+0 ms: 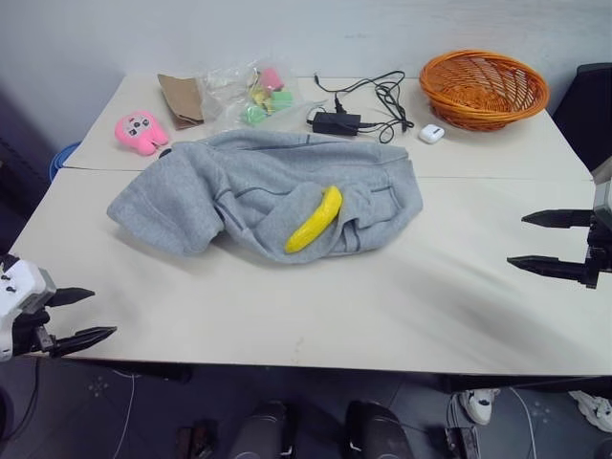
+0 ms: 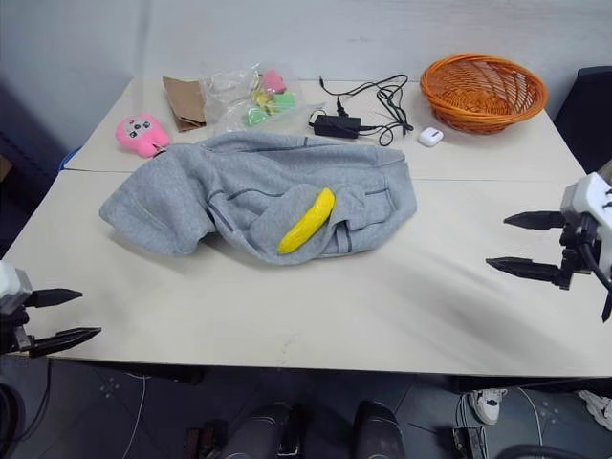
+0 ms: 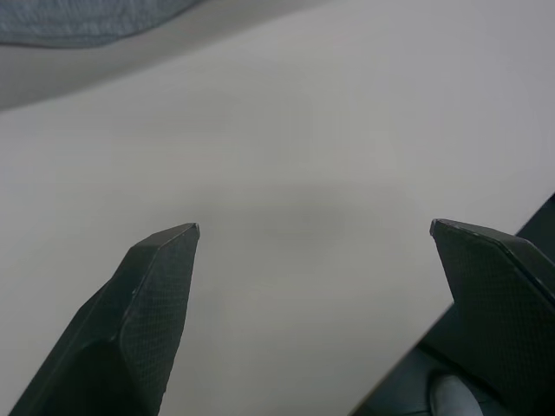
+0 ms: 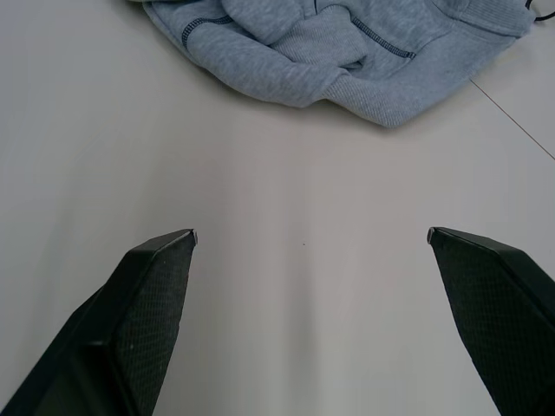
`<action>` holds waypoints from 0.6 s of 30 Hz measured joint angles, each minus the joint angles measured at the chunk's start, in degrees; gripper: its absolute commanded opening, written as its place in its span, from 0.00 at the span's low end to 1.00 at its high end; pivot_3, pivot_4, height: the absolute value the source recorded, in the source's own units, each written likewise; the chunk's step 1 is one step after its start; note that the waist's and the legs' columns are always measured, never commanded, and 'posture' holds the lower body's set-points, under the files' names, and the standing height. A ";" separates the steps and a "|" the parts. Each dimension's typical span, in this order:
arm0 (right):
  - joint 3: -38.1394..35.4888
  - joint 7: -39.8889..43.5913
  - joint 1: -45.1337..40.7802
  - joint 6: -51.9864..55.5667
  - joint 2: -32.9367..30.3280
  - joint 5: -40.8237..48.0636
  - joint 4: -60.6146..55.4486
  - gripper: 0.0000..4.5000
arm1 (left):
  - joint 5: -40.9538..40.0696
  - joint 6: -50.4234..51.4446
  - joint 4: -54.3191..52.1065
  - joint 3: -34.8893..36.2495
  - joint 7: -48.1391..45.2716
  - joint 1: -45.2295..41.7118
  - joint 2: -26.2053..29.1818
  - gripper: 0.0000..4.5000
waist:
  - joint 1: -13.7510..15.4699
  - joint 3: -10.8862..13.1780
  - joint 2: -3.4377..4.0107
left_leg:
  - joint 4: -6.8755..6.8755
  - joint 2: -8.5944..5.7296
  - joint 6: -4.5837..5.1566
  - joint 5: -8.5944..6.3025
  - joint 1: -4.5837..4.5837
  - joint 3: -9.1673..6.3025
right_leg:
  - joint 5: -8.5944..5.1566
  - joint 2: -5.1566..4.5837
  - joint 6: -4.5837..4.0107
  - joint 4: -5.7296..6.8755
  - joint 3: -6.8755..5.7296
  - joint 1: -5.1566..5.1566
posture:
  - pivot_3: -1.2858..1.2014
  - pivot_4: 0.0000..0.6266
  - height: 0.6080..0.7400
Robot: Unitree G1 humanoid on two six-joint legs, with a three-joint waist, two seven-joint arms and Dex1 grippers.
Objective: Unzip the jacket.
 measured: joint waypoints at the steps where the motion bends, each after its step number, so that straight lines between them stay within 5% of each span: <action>1: 0.00 -0.04 0.05 0.00 0.00 0.00 0.00 0.99 | 0.05 -0.20 0.01 -0.07 -0.06 -0.25 0.13 1.00 | -0.10 0.00 0.00 | -0.04 0.03 0.00 0.00 0.02 0.03 | 0.00 0.04 0.00 0.11 0.02 0.00 | 0.52 0.24 1.00; 18: 1.37 -2.78 -4.51 0.89 2.40 -0.07 -0.35 0.99 | -5.93 8.07 -4.08 -1.77 1.25 -6.02 -1.47 1.00 | -0.19 0.00 -0.01 | 0.02 0.35 0.10 0.04 0.15 0.45 | 0.00 0.33 -0.02 0.10 0.45 -0.06 | 0.52 0.24 1.00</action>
